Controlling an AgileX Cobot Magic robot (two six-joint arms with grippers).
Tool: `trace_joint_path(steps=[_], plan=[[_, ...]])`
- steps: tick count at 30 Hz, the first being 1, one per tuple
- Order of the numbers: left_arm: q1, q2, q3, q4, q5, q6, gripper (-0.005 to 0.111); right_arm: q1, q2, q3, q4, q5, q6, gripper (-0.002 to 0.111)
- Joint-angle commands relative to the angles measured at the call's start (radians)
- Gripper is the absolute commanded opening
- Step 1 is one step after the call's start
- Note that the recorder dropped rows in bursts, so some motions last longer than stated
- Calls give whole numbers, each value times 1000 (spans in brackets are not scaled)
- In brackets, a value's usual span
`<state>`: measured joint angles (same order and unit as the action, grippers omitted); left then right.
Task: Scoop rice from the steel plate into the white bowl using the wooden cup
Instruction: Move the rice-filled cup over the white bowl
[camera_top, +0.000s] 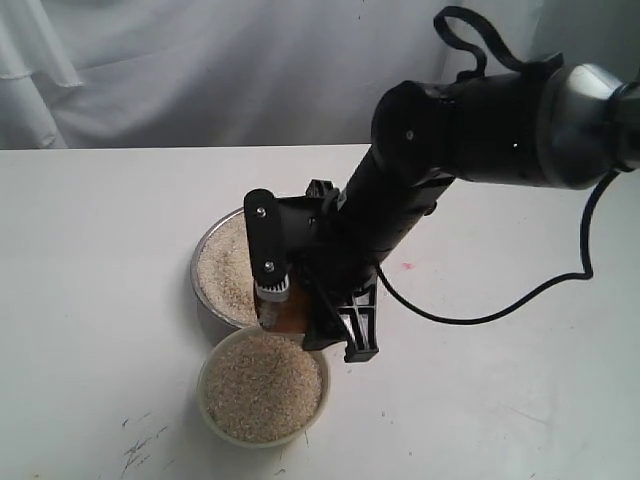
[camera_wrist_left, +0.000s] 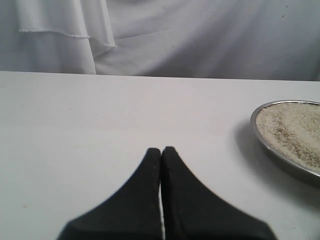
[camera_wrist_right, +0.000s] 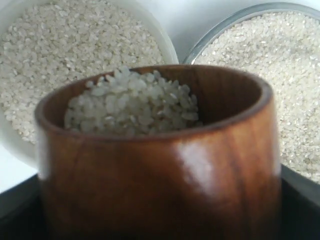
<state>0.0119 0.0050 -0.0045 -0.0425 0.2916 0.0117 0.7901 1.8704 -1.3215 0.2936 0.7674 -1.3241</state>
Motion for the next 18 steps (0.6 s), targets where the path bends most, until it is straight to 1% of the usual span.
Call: trace_joint_path(steps=[1,4,11,18], plan=[[-2,-5,5,-1,-6,-3,0,28,-15,2,-59,-11,75,0],[-2,-5,5,-1,-6,-3,0,38,-15,2,-69,4,83,0],[-2,-5,5,-1,-6,-3,0,59,-15,2,-209,55,184,0],[-2,-5,5,-1,-6,-3,0,80,-15,7,-218,58,206,0]])
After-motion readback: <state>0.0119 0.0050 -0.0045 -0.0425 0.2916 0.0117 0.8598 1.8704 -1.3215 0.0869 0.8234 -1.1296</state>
